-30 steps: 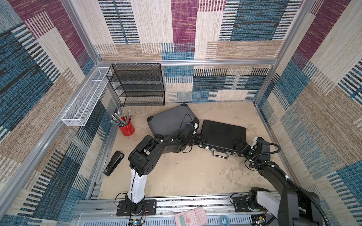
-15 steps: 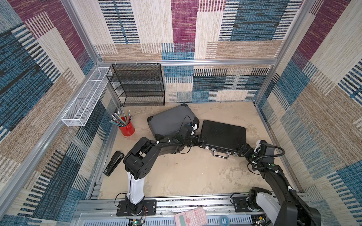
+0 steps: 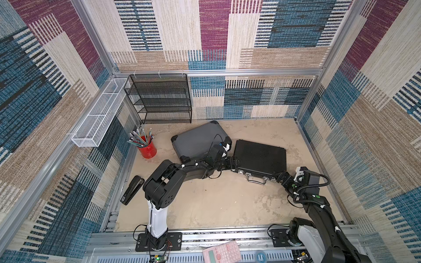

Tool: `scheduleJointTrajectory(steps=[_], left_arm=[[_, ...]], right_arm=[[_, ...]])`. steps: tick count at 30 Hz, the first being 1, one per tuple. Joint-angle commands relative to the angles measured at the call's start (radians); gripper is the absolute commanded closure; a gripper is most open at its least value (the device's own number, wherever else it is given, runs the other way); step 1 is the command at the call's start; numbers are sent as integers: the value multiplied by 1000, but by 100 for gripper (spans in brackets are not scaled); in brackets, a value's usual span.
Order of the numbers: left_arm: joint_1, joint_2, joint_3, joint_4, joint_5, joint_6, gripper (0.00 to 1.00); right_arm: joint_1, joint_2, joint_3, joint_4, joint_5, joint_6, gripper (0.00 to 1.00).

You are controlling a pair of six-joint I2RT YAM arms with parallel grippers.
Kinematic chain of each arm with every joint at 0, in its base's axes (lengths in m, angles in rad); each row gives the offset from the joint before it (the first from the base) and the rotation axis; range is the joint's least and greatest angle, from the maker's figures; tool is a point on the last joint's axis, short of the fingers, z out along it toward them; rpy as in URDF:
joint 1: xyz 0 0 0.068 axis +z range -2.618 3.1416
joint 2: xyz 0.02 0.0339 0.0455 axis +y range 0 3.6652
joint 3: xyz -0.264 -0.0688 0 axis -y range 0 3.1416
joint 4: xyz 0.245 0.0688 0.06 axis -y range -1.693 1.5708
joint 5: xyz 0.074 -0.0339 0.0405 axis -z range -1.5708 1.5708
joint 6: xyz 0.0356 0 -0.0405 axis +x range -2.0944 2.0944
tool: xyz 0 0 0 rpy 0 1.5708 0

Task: Open the poker set cases
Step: Open the fastener on the poker set case.

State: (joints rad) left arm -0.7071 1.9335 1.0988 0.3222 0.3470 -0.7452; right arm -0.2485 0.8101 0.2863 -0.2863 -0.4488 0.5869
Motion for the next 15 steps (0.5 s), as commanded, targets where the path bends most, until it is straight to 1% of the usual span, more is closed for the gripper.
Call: scheduleJointTrajectory(steps=[1,6,10,15], left_arm=[[-2,-1,7,36,75,8,21],[-2,-5,3,42,75,6,21],[-2,1,7,49,83,5,21],[-2,6,12,56,100,3,21]], right_arm=[[0,-2,-18,26,-78,22,1],[0,-4,-28,43,-118,9,1],[0,28,-48,118,-166,13,1],[0,62,-54,176,-172,9,0]])
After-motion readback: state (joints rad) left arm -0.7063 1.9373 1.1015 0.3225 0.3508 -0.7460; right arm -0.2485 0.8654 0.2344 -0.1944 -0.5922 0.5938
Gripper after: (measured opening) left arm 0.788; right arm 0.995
